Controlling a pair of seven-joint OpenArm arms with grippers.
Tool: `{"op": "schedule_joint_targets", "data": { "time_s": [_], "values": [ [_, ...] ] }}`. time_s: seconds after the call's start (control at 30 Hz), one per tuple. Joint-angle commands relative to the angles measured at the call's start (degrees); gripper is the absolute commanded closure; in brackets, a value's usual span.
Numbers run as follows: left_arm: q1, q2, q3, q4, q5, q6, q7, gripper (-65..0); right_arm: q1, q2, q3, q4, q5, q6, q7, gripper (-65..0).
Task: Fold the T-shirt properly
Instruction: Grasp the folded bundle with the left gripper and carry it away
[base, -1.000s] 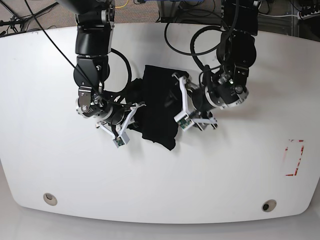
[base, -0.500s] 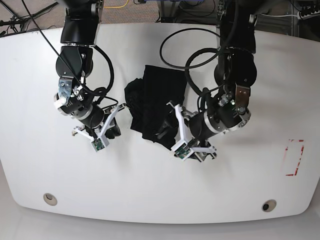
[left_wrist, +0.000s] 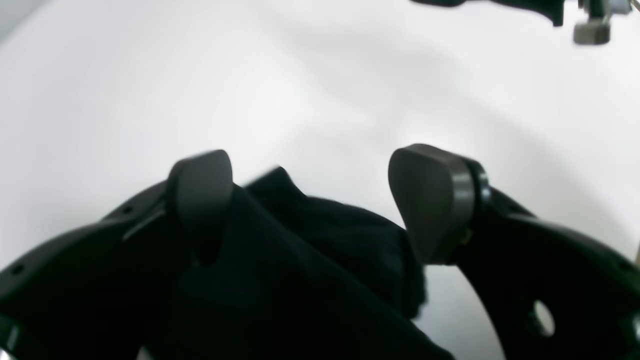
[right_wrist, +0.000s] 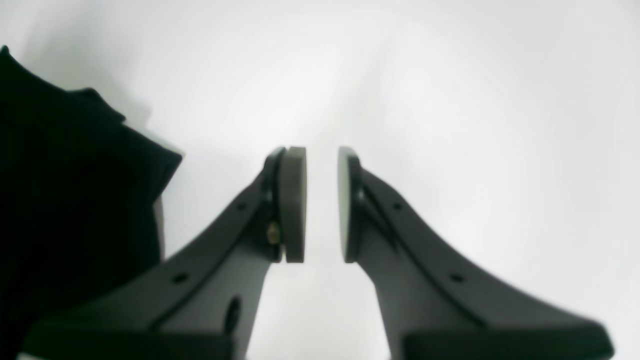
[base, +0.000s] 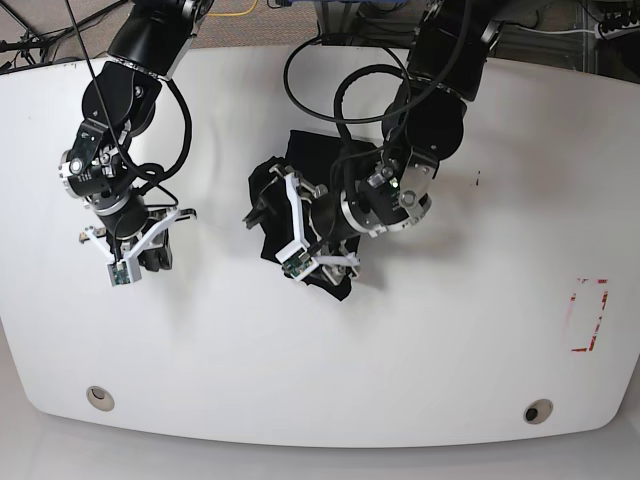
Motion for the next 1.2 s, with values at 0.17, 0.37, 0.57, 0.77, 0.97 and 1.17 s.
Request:
{"op": "schedule_joint_targets", "data": {
  "time_s": [0.17, 0.37, 0.57, 0.77, 0.97, 1.17],
  "values": [
    [1.2, -2.9, 1.8, -2.3, -0.6, 4.3, -4.2, -50.0, -1.2, 0.0, 1.9, 1.2, 0.6, 0.0, 0.0, -10.1],
    [3.3, -4.7, -0.1, -7.3, -0.6, 4.5, -6.3, -50.0, -2.4, -0.9, 2.1, 1.0, 0.6, 0.0, 0.0, -9.8],
    [2.9, -6.6, -3.0, -15.4, -0.7, 4.2, -6.3, -50.0, -3.0, -1.8, 2.1, 1.1, 0.6, 0.1, 0.0, -9.8],
    [2.5, -9.5, -3.0, -18.7, -0.8, 4.2, -6.3, -50.0, -3.2, -2.0, 2.0, 2.5, 0.6, 0.1, -0.2, -9.8],
    [1.6, -14.2, -5.4, -18.8, -0.7, 4.2, -6.0, -50.0, -3.2, -2.0, 1.7, 2.7, 0.6, 0.1, -0.3, -10.0],
    [1.4, -19.2, -9.5, -20.8, -0.7, 4.2, -6.0, -50.0, -3.5, -2.0, 2.0, 2.6, 0.6, 0.1, -0.3, -9.8]
  ]
}}
